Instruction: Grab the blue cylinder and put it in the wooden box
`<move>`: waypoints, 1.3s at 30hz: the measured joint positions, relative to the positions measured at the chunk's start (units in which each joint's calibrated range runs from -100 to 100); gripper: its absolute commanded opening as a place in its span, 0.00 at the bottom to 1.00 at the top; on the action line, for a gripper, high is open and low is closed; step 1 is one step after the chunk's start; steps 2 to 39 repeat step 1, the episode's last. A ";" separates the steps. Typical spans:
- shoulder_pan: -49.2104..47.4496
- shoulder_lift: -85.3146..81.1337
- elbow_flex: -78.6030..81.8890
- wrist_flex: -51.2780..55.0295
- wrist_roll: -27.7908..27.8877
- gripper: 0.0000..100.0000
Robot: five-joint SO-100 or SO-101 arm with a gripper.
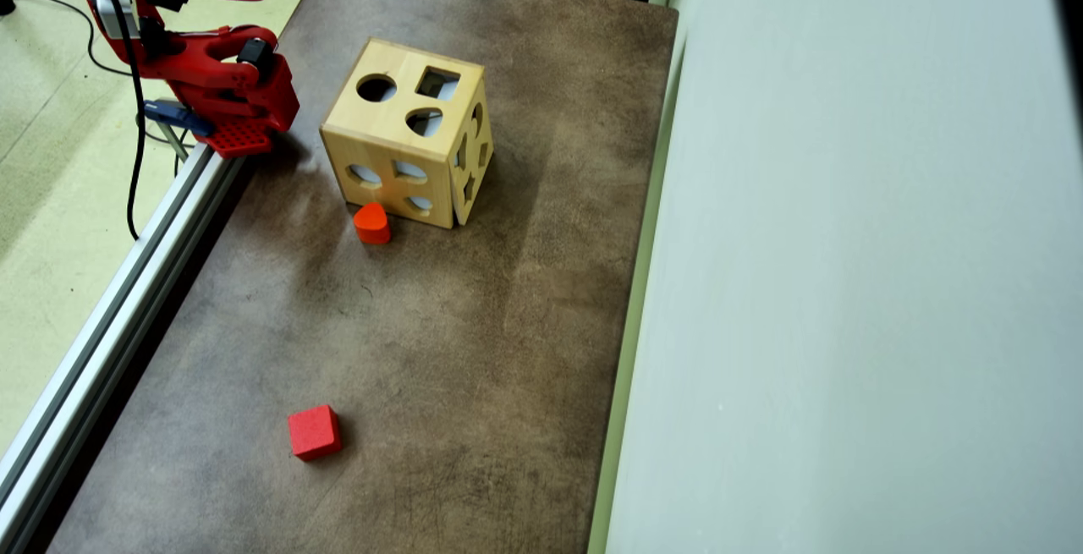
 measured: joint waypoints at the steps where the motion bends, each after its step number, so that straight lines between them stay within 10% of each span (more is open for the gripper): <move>1: 0.00 0.00 0.00 0.00 0.00 0.02; 39: 0.00 0.00 0.00 0.00 0.00 0.02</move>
